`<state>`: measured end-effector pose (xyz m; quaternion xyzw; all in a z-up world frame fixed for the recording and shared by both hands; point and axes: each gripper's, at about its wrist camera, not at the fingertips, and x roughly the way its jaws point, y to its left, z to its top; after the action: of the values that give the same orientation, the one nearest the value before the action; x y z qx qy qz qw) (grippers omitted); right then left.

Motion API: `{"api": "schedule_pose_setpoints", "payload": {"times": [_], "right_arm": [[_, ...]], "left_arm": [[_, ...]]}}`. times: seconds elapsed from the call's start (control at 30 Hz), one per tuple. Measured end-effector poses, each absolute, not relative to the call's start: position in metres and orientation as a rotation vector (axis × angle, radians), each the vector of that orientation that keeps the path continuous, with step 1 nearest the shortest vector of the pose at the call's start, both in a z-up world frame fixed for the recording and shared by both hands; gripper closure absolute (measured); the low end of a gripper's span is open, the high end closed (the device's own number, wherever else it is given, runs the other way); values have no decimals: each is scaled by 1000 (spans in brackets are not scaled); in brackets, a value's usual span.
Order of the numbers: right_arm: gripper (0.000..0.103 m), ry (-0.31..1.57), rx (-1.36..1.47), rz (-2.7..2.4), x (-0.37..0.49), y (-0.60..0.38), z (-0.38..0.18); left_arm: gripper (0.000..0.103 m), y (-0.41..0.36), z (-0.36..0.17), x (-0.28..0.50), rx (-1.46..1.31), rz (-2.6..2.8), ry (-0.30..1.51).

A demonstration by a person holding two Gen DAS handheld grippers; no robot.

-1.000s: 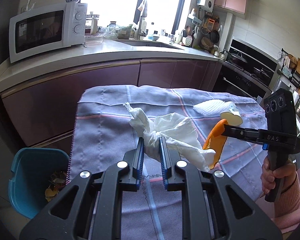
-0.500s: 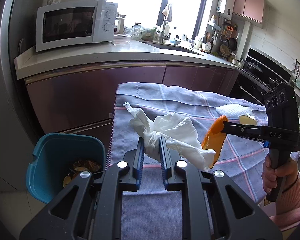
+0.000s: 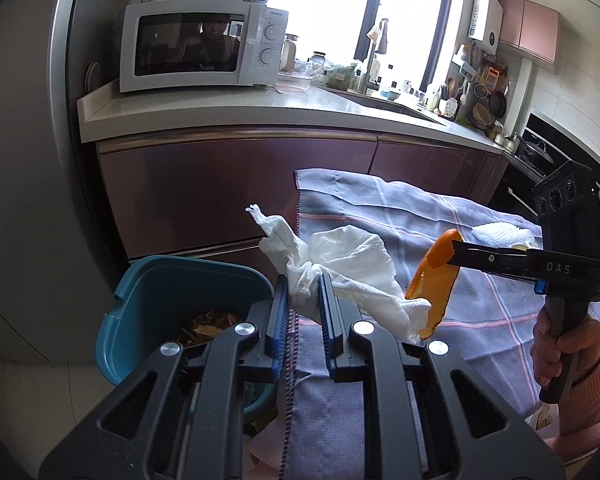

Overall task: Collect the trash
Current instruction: 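Carry the tissue and orange peel over to the teal bin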

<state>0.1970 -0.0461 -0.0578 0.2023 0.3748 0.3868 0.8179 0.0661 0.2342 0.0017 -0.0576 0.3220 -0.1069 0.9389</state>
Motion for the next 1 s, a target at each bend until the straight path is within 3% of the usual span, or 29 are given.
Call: {"api": "schedule_pose_setpoints", "payload": {"times": [1.0], "right_arm": [[96, 870, 384, 910, 222, 33, -67]], "left_arm": [[87, 296, -13, 67, -186, -92, 675]]}}
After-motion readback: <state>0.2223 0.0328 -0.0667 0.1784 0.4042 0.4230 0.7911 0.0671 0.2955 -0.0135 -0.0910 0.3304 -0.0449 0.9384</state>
